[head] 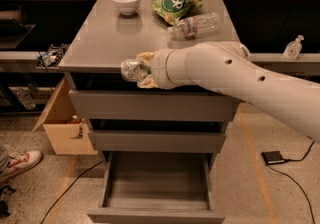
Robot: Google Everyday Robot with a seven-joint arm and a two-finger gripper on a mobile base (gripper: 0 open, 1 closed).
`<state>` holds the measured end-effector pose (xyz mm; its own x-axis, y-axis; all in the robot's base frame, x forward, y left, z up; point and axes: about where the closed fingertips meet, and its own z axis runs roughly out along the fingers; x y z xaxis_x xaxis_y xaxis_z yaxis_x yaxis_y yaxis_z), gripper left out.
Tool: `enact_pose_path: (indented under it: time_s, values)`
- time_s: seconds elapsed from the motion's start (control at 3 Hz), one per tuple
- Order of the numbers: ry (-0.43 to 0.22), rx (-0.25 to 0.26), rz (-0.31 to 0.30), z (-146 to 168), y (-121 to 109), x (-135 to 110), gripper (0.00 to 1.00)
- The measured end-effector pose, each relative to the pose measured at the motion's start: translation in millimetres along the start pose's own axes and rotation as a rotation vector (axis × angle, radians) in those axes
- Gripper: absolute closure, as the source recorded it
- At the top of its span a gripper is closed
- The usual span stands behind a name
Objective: Pick 7up can from bottom drawer and place on counter
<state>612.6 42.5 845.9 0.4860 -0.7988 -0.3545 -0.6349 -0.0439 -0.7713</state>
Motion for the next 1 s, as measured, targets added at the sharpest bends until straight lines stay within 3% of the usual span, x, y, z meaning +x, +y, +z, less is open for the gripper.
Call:
enact_pose_path:
  time_s: [0.33,0.67,1.0]
  values:
    - [-0.007,-0.004,0.051,2,-25,3,1.00]
    - [-0.024,-0.051,0.160,14,-45,14,1.00]
    - [-0.033,-0.155,0.294,36,-70,31,1.00]
